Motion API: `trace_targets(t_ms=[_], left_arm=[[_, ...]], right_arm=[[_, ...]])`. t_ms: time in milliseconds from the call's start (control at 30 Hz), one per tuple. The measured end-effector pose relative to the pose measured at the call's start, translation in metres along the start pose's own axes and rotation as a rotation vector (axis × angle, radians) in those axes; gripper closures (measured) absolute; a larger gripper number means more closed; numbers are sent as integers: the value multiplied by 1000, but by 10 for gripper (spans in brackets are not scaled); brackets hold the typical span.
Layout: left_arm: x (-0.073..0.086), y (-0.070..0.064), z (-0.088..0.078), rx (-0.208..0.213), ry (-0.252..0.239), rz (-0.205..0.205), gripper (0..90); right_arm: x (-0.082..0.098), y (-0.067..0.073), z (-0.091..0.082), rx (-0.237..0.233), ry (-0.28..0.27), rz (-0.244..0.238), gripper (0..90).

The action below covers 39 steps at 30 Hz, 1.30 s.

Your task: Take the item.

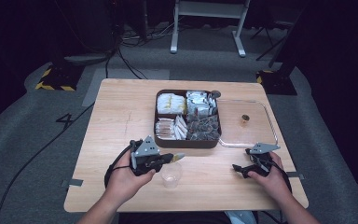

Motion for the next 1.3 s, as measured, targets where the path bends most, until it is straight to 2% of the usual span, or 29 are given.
trace_targets(t_ms=[167,333,533,733,900,1167,1300], left_arm=[[5,-9,1,18,-6,-5,900],[7,-18,0,11,-8,10,900],[14,-18,-3,5,-4,-3,900],[19,-17,1,24,7,-13,896],[19,-18,4,35,3,-30,738],[18,-16,4,24,-13,-43,623],[19,-13,4,16,-10,-37,595]], right_arm=[[0,0,0,0,0,0,53],[0,0,0,0,-1,-1,53],[0,0,0,0,-1,-1,53],[0,0,0,0,-1,-1,53],[0,0,0,0,-1,-1,53],[0,0,0,0,-1,-1,53],[0,0,0,0,-1,-1,53]])
Point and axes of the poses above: each handheld gripper's, and its own axes: z roughly forward along the jaws, x roughly out of its underside, y roughly to its left, the point moved 4 cm from there along z, roughly forward along the jaws, and after that the axes turned 14 degrees about z, right-handed, at the moved point
